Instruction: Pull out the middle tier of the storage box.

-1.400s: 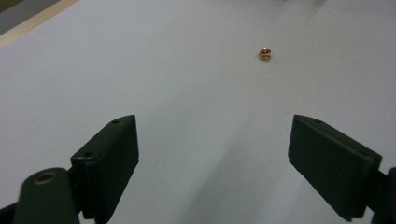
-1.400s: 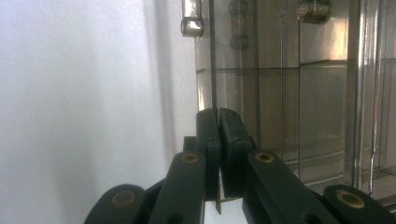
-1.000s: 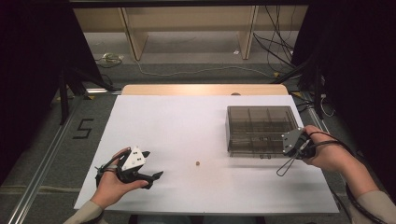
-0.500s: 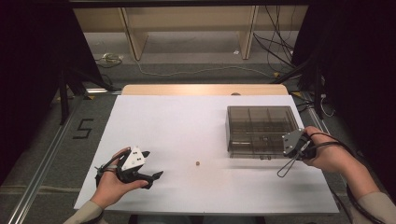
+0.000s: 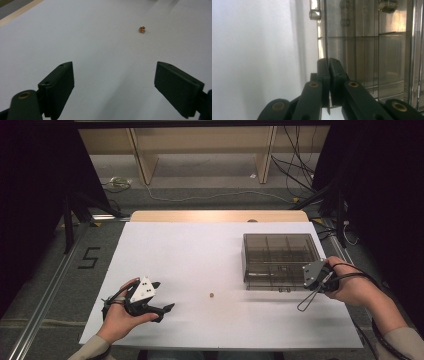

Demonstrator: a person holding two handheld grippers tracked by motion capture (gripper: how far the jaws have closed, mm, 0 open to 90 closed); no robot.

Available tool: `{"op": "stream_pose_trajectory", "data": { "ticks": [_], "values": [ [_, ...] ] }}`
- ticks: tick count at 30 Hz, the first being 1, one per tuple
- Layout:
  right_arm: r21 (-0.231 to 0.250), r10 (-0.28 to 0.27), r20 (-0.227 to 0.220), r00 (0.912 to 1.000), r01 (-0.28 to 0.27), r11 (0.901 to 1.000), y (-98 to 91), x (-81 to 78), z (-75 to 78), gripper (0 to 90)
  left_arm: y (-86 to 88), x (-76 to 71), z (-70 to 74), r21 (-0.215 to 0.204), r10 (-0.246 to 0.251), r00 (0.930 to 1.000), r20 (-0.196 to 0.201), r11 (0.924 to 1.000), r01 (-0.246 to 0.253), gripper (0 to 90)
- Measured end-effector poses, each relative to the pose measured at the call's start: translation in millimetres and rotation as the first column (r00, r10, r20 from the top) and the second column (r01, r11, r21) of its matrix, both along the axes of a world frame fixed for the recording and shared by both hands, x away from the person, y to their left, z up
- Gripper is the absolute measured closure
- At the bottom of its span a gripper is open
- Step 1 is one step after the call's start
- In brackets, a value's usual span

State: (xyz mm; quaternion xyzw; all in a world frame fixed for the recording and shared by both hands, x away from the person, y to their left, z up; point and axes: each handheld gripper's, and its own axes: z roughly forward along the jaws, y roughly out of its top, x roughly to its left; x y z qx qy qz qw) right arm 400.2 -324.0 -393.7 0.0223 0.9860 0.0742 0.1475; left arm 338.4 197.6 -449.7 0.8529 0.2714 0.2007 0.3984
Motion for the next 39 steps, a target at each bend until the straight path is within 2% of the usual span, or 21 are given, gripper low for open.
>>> {"op": "stream_pose_trajectory", "data": {
  "ticks": [39],
  "values": [
    [0.011,0.003,-0.008,1.0,-0.003,0.9999,-2.5,-6.3,-0.1,88.7,-0.1,0.1,-0.1,-0.002,0.002,1.0,0.0,1.0,-0.002,16.4]
  ]
}}
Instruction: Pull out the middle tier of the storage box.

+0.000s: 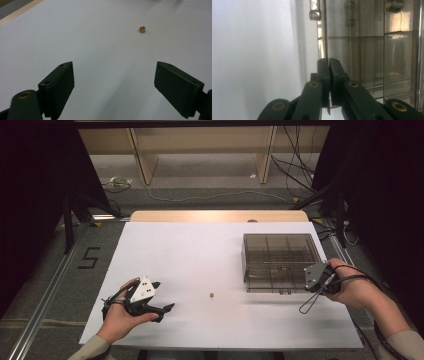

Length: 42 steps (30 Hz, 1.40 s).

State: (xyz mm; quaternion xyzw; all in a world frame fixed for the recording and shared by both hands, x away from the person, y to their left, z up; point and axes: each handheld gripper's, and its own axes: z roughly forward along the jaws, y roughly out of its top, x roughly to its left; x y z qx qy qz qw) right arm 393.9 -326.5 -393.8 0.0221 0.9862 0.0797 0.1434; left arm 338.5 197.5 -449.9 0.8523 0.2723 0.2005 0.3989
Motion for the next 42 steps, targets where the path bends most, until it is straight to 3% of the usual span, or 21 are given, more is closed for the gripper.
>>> {"op": "stream_pose_trajectory", "data": {
  "ticks": [42],
  "values": [
    [0.007,0.009,-0.005,0.9999,-0.009,0.9999,-0.9,-8.4,-0.7,88.8,-0.1,-0.1,0.2,-0.001,0.001,1.0,0.001,1.0,-0.001,16.4]
  ]
}}
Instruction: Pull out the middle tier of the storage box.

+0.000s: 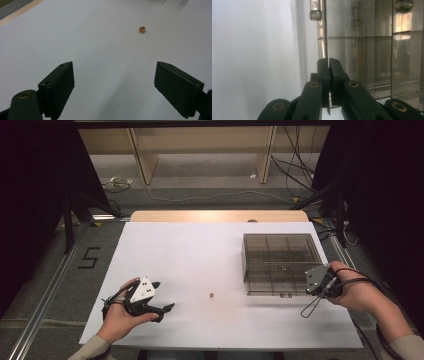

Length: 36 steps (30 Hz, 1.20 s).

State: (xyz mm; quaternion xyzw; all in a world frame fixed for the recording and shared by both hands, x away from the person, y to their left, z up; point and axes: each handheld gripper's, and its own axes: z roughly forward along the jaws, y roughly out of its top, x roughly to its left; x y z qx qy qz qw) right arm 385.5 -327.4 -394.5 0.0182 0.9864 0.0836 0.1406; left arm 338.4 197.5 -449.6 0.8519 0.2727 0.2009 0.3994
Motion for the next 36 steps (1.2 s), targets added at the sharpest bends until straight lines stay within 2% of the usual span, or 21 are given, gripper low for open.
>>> {"op": "stream_pose_trajectory", "data": {
  "ticks": [23,30,34,36],
  "values": [
    [0.012,-0.006,-0.013,0.9999,0.006,0.9999,-0.4,-3.0,-1.2,88.6,0.4,0.0,0.5,0.003,-0.001,1.0,-0.001,1.0,0.001,16.4],
    [0.012,-0.029,-0.01,0.9995,0.029,0.9995,-1.1,-3.5,-2.7,87.7,0.4,0.0,0.5,0.003,-0.001,1.0,-0.001,1.0,0.001,16.3],
    [0.043,-0.064,0.002,0.9979,0.064,0.997,-2.3,-3.9,-1.2,82.0,0.0,0.0,0.1,0.001,0.001,1.0,-0.001,1.0,-0.001,16.2],
    [0.074,-0.09,0.012,0.9958,0.089,0.9933,-3.0,-3.9,0.2,77.4,0.0,0.0,0.2,0.001,0.001,1.0,-0.001,1.0,-0.001,16.2]
  ]
}}
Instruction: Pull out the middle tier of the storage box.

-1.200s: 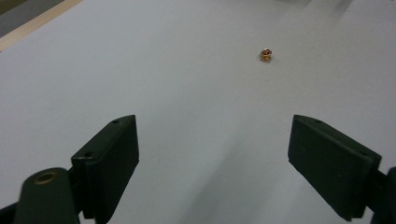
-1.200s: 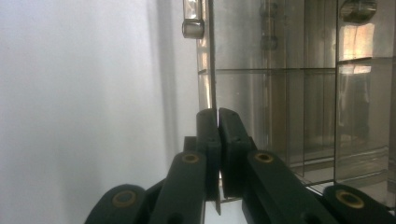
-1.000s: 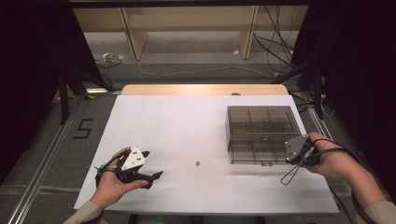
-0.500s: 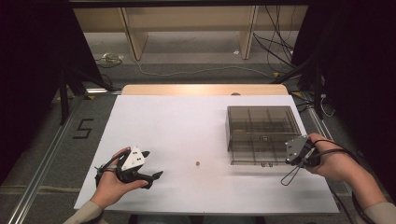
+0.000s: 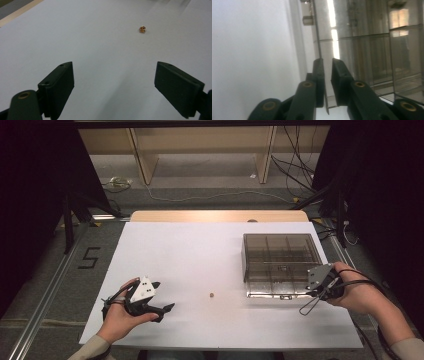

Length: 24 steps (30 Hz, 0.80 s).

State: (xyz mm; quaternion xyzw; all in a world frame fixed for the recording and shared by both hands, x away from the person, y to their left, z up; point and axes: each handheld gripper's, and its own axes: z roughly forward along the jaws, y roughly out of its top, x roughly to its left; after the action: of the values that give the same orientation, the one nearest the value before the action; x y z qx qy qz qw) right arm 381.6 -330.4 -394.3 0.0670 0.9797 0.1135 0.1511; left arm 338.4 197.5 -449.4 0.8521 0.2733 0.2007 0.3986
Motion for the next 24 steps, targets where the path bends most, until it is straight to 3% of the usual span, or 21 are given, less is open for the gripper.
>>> {"op": "stream_pose_trajectory", "data": {
  "ticks": [3,7,9,11,14,15,21,22,24],
  "values": [
    [0.017,-0.016,0.005,0.9999,0.015,0.9997,0.5,0.0,-0.3,73.6,0.0,-0.1,0.3,-0.002,0.0,1.0,0.002,1.0,0.0,16.2],
    [0.092,-0.049,0.014,0.9987,0.048,0.9946,5.4,-1.2,-1.8,67.4,-0.1,-0.2,0.2,-0.002,0.0,1.0,0.001,1.0,0.0,16.2],
    [0.107,-0.053,0.015,0.9985,0.051,0.9929,6.6,-1.3,-2.2,65.8,0.1,-0.1,0.4,0.0,-0.002,1.0,0.001,1.0,0.002,16.2],
    [0.164,-0.071,0.021,0.9973,0.066,0.9842,11.2,-1.5,-4.1,61.9,0.2,-0.2,0.3,0.0,-0.002,1.0,-0.001,1.0,0.002,16.2],
    [0.195,-0.074,0.031,0.9967,0.067,0.9784,14.9,-1.8,-6.4,60.4,0.3,-0.2,0.4,-0.001,-0.002,1.0,-0.001,1.0,0.002,16.2],
    [0.227,-0.084,0.03,0.996,0.075,0.971,18.5,-1.8,-7.9,58.7,0.2,-0.3,0.5,0.0,-0.002,1.0,-0.001,1.0,0.002,16.3],
    [0.274,-0.092,0.037,0.995,0.079,0.9585,27.8,-2.7,-11.4,55.8,0.2,-0.4,0.4,-0.002,-0.002,1.0,-0.005,1.0,0.002,16.3],
    [0.305,-0.095,0.039,0.9946,0.079,0.9491,32.5,-3.4,-13.0,54.4,0.3,-0.4,0.5,-0.001,-0.002,1.0,-0.004,1.0,0.002,16.4],
    [0.318,-0.099,0.039,0.9943,0.082,0.9446,34.4,-4.0,-13.4,54.2,0.3,-0.4,0.6,-0.002,-0.002,1.0,-0.004,1.0,0.002,16.4]
  ]
}}
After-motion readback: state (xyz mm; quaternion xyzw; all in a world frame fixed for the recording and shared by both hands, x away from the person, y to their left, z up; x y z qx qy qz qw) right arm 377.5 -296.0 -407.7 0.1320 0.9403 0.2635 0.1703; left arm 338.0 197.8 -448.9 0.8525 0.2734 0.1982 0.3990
